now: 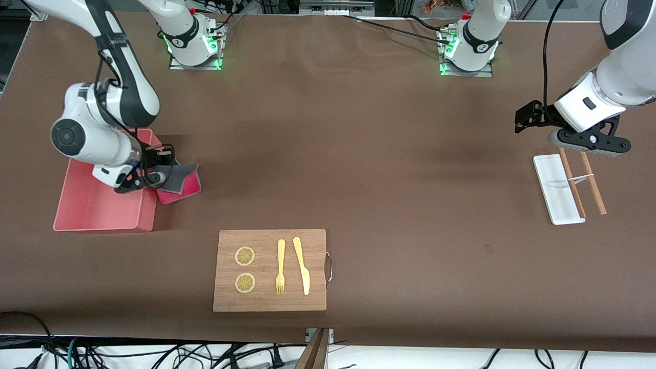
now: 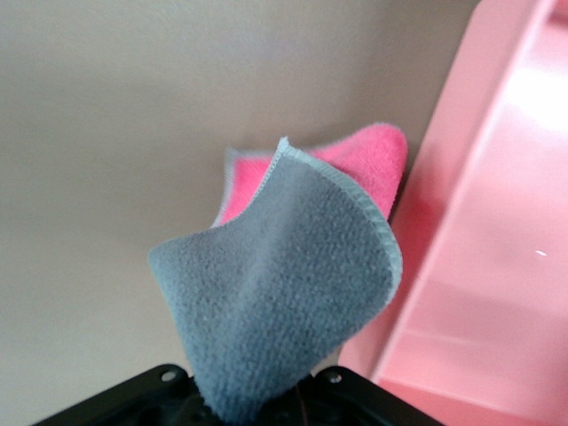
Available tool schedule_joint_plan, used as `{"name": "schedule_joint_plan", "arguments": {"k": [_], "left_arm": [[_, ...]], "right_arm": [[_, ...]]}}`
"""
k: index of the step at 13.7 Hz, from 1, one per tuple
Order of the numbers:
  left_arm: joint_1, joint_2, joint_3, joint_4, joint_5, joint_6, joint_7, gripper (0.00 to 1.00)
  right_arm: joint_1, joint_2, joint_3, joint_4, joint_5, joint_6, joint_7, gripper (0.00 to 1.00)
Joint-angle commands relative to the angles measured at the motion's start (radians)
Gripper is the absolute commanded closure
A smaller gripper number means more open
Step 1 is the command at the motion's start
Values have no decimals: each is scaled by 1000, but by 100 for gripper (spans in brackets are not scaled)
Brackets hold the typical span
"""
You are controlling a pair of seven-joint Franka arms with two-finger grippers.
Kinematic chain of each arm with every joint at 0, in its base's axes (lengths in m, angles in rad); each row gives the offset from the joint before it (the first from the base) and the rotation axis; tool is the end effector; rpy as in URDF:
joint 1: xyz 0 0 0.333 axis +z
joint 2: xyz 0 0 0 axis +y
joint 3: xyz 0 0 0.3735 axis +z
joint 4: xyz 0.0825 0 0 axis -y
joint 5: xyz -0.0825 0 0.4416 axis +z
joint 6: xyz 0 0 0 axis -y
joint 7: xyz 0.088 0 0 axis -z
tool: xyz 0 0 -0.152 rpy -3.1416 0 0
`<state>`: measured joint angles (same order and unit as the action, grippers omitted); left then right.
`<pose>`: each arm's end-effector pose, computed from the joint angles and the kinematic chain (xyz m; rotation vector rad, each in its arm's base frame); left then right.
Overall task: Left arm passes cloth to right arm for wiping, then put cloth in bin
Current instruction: 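Move the cloth into the pink bin and open the right gripper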
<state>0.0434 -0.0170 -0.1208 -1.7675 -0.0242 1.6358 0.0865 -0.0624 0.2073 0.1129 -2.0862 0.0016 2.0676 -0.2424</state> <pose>0.5933 -0.0500 0.5490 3.1039 -0.2501 -0.1788 0.5944 0.0299 0.2843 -3.0439 -0.4479 0.3417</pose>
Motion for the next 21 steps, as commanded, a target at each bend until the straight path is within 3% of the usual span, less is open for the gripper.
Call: {"name": "schedule_joint_plan", "arguments": {"k": [1,6,11,12,13,14,15,19,21], "left_arm": [[24,20,-3,31,-19,-33,6,0],[24,22,-3,31,-19,-33,6,0],[27,22,-2,31,-20,-45,6,0],[33,22,-2,31,-20,-47,7,0],[36,23,-3,31,-20,-47,7,0],[38,23,-2,31,-22,-47,7,0],[42,23,-2,29,-23,-48,7,0],[79,37,-3,31,-63,-65,12,0],[81,45,-3,46,-66,-65,13,0]], "right_arm": [[-20,-61,-2,64,-35,-125,-14,100],[-36,-86,-54,187,-103,-302,-50,100],[-56,-108,-119,176,-133,-290,-126,100],[-59,-105,-125,173,-140,-276,-124,93],[-60,-105,-125,164,-140,-270,-124,69],[-60,-105,-127,157,-138,-265,-124,8],[-60,-105,-125,156,-138,-267,-124,0],[-60,-126,-124,172,-114,-267,-121,0],[-60,-175,-92,176,-40,-282,-101,0]]}}
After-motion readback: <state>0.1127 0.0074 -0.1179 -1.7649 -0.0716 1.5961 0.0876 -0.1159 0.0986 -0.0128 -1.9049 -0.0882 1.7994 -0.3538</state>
